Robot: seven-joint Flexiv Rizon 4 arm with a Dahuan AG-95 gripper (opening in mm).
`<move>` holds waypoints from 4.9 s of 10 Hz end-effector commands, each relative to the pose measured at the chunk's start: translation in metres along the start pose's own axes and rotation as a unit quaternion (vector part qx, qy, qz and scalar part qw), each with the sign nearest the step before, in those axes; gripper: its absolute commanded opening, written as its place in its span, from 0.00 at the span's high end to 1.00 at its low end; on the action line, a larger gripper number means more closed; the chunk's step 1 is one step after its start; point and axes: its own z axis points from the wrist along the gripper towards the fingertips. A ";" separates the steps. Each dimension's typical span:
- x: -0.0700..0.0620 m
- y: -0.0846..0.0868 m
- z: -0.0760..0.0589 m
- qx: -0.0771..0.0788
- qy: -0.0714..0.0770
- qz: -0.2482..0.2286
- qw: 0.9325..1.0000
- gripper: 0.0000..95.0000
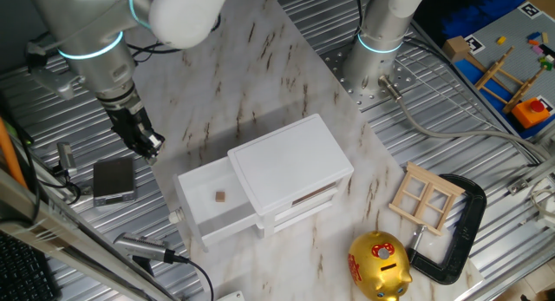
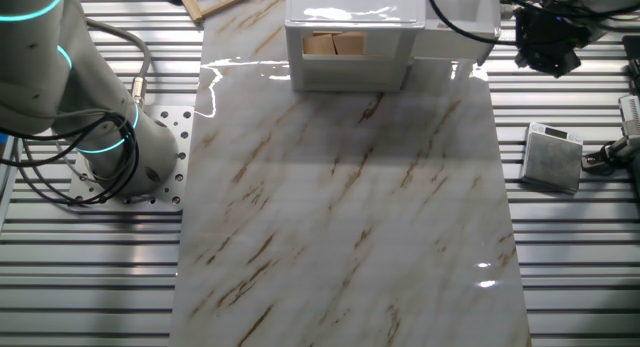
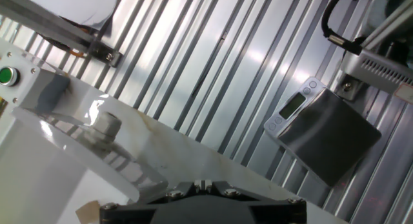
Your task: Put things in the drawer
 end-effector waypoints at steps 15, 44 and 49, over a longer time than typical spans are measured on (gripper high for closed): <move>-0.023 0.033 0.036 -0.007 -0.014 0.044 0.999 1.00; 0.011 0.040 0.038 -0.027 0.034 0.078 0.996 1.00; 0.009 0.040 0.037 -0.044 0.025 0.091 0.995 1.00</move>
